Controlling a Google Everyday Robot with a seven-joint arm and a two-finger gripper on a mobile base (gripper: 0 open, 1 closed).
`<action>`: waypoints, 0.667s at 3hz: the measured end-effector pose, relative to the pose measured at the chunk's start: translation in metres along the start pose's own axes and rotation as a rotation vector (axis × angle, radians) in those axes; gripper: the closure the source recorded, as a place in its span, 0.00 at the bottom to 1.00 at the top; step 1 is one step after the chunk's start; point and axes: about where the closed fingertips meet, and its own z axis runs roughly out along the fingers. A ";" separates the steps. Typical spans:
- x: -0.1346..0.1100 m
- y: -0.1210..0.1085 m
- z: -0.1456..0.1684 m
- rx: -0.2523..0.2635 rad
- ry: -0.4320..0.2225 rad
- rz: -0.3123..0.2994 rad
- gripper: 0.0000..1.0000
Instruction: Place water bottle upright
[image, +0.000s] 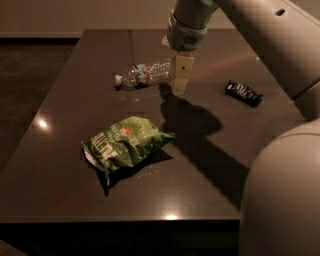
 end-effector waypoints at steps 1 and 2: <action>-0.009 -0.020 0.017 -0.005 0.029 -0.063 0.00; -0.017 -0.034 0.032 -0.021 0.069 -0.125 0.00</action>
Offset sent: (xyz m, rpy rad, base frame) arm 0.0551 0.0372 -0.0207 -0.1810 -0.0091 0.1635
